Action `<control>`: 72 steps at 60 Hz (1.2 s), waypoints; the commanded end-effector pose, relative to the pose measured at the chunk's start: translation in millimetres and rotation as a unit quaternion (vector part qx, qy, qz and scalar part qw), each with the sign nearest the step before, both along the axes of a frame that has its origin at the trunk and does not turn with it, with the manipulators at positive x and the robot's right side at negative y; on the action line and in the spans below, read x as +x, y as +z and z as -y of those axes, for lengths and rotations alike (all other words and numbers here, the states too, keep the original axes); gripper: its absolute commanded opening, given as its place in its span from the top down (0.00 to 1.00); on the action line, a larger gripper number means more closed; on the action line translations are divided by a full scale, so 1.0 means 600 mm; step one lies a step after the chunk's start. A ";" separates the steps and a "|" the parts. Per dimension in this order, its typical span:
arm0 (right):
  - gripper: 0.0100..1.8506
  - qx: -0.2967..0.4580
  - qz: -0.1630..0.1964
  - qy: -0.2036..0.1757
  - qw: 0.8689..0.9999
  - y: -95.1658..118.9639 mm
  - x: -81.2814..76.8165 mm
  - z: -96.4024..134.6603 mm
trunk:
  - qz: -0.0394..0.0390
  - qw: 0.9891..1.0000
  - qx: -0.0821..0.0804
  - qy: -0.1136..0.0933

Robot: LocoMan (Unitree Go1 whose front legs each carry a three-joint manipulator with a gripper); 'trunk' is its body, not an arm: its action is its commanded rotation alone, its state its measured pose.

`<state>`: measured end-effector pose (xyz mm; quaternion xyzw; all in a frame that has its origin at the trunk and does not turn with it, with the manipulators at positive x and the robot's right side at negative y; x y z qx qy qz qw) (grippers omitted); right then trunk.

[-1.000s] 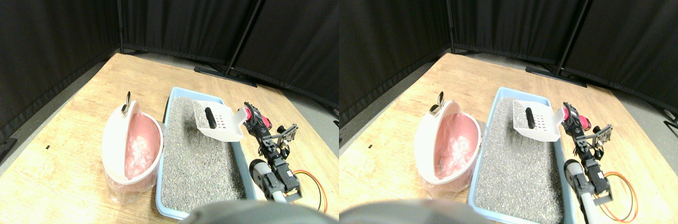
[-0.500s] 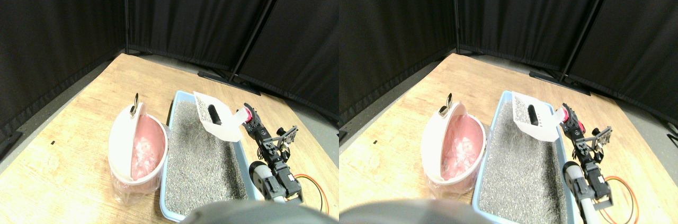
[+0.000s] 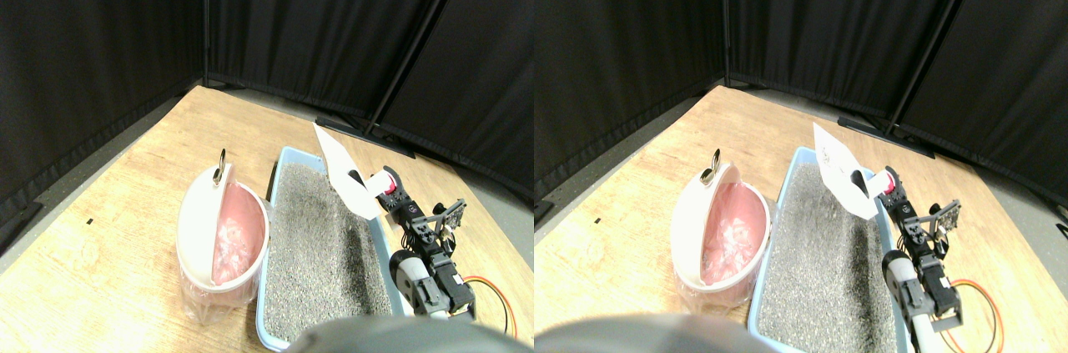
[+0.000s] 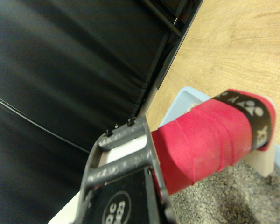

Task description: Scoop (unimanual)

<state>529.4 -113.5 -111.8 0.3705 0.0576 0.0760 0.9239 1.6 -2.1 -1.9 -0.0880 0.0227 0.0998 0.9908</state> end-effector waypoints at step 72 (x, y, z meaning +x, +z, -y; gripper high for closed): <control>0.98 0.049 0.030 -0.005 0.998 0.016 0.016 0.003 | -0.003 1.000 -0.007 0.015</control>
